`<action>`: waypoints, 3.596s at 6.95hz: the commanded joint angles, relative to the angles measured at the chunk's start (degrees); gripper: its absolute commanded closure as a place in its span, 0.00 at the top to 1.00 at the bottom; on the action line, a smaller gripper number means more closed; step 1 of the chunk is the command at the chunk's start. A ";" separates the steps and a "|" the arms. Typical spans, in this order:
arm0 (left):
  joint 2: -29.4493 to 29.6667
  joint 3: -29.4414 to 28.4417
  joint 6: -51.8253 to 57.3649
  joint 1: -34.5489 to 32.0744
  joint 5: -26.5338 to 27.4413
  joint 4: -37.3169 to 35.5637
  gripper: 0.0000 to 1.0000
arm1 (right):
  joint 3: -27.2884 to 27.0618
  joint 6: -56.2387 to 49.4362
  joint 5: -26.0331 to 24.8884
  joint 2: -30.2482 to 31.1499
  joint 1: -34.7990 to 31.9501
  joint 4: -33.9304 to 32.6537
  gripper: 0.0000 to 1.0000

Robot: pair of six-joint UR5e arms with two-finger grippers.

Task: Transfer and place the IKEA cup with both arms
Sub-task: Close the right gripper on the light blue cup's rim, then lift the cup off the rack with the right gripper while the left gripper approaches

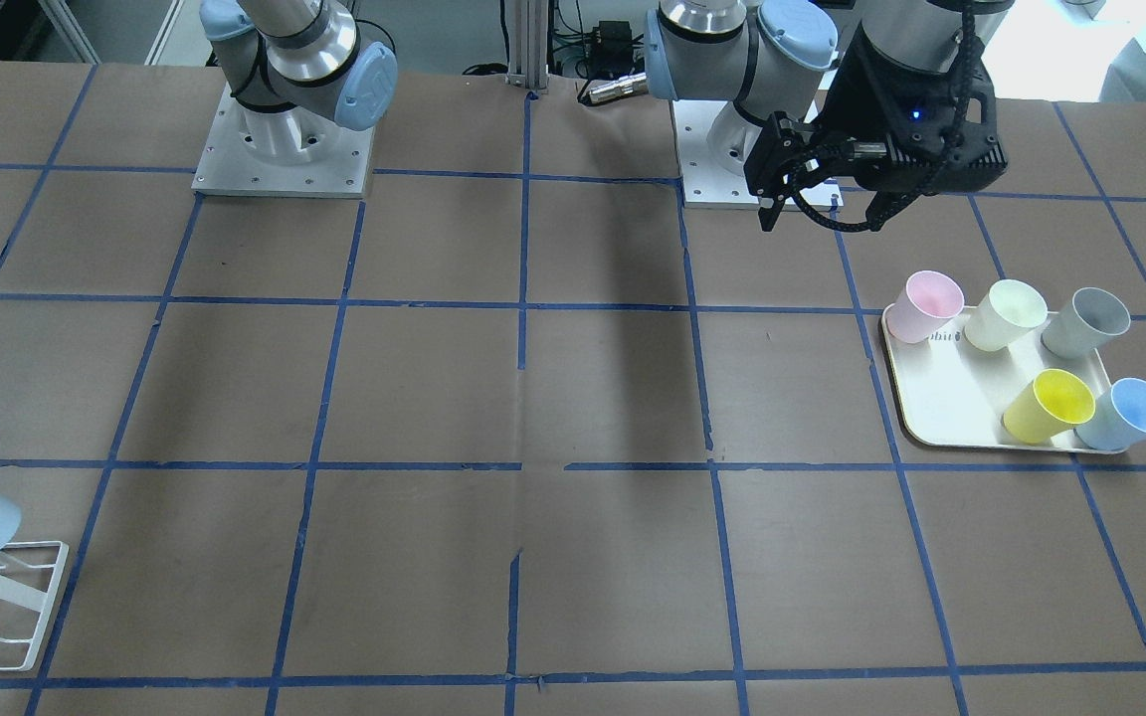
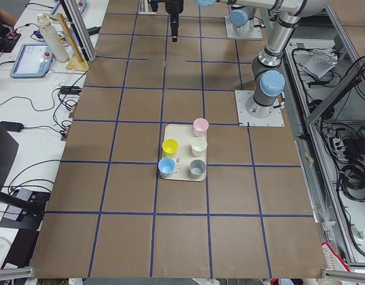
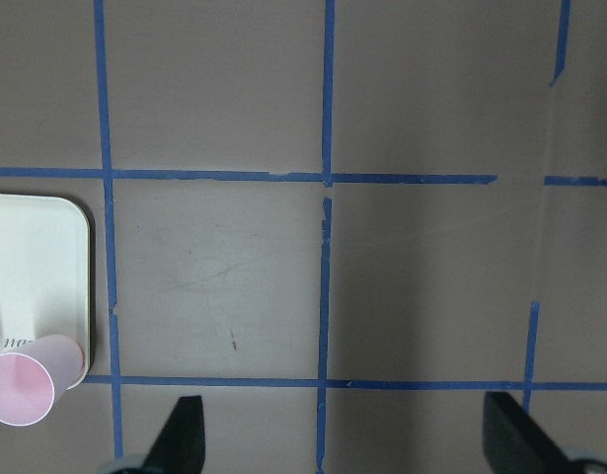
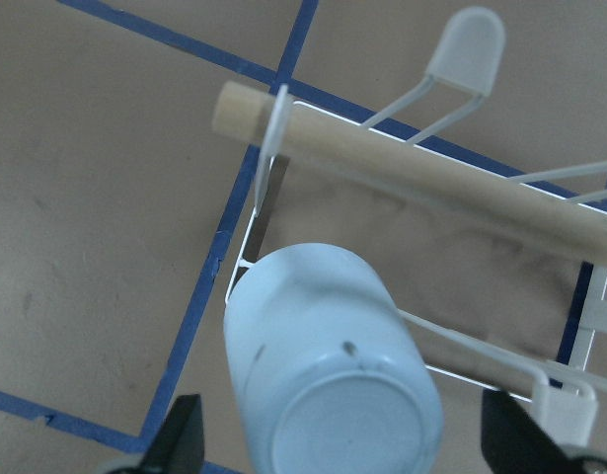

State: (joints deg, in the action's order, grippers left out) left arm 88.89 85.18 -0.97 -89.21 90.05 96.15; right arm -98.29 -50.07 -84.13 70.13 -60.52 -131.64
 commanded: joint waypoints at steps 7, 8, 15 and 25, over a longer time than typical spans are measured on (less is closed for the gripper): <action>0.05 0.07 0.00 0.00 -0.13 -0.09 1.00 | 0.11 0.06 0.02 -0.08 -0.04 0.07 0.28; 0.05 0.07 0.00 0.00 0.13 -0.09 1.00 | 0.20 0.06 -0.07 0.18 -0.13 0.16 0.11; -0.39 -0.19 0.61 0.00 -0.13 0.35 1.00 | 3.10 -0.12 -4.63 12.46 -0.13 15.95 0.06; -1.97 3.57 37.57 21.77 -44.72 24.57 1.00 | 3.19 50.46 16.82 20.92 -29.98 33.29 0.00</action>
State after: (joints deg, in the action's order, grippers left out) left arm 86.41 86.85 29.74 -71.45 52.73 115.07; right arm -95.20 -5.78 -73.35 90.62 -86.52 -98.41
